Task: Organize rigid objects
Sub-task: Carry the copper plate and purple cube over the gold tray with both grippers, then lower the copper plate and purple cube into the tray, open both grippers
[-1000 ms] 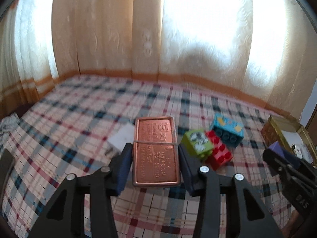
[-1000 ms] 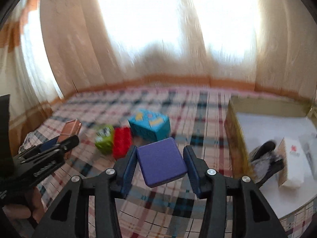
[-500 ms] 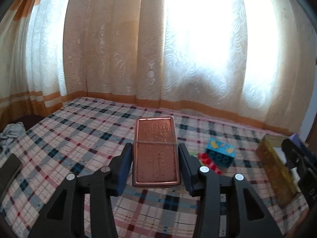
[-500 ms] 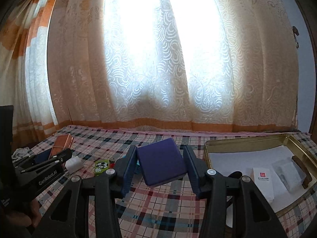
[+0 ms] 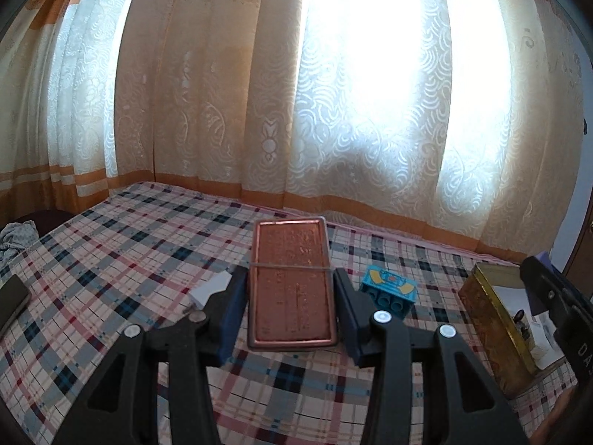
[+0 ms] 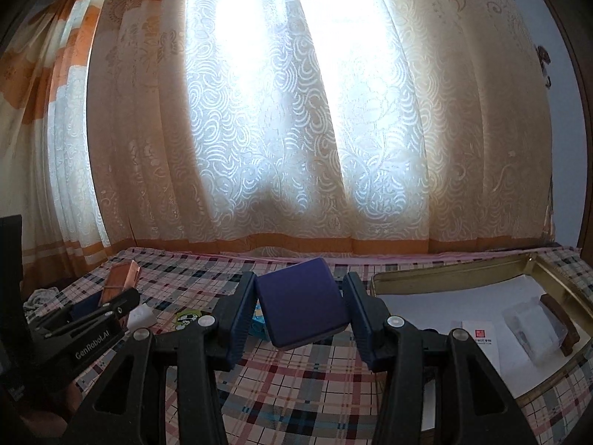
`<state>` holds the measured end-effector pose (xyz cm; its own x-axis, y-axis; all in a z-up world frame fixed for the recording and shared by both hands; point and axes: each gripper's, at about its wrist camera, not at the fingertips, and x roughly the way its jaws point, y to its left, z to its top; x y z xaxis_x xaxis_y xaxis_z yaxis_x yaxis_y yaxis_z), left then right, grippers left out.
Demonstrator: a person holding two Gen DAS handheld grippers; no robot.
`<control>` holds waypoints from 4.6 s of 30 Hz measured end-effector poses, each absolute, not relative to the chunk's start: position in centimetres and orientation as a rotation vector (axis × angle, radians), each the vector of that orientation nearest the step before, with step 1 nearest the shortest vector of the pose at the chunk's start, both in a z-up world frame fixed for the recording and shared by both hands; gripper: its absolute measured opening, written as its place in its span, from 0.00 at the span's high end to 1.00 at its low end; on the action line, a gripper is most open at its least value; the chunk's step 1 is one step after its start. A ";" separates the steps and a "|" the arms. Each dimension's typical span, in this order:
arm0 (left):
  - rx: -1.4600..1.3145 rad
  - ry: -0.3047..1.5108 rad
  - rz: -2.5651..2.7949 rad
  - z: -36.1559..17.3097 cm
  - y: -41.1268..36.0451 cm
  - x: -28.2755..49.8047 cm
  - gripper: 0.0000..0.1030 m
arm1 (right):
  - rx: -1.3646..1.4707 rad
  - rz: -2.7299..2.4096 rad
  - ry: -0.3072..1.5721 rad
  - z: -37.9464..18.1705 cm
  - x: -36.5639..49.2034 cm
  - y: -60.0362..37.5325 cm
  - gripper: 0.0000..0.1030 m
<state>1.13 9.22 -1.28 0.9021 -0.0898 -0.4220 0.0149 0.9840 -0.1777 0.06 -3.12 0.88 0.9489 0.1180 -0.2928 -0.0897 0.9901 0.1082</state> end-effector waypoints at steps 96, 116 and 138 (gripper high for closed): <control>0.053 0.517 -0.373 -0.5 -21.8 -0.4 0.56 | 0.087 -0.318 0.412 -0.4 -0.3 -28.0 0.51; 0.113 0.597 -0.344 -2.0 -23.0 0.5 0.56 | 0.094 -0.289 0.515 -2.0 1.6 -28.1 0.51; 0.121 0.510 -0.316 -1.2 -22.4 -0.9 0.01 | 0.179 -0.233 0.469 -1.8 0.9 -28.3 0.24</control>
<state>-0.90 -22.42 -1.21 0.8255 -0.2663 -0.4976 0.3260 0.9447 0.0353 0.92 -28.26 -1.81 0.8661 -0.1809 -0.4661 0.2626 0.9579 0.1162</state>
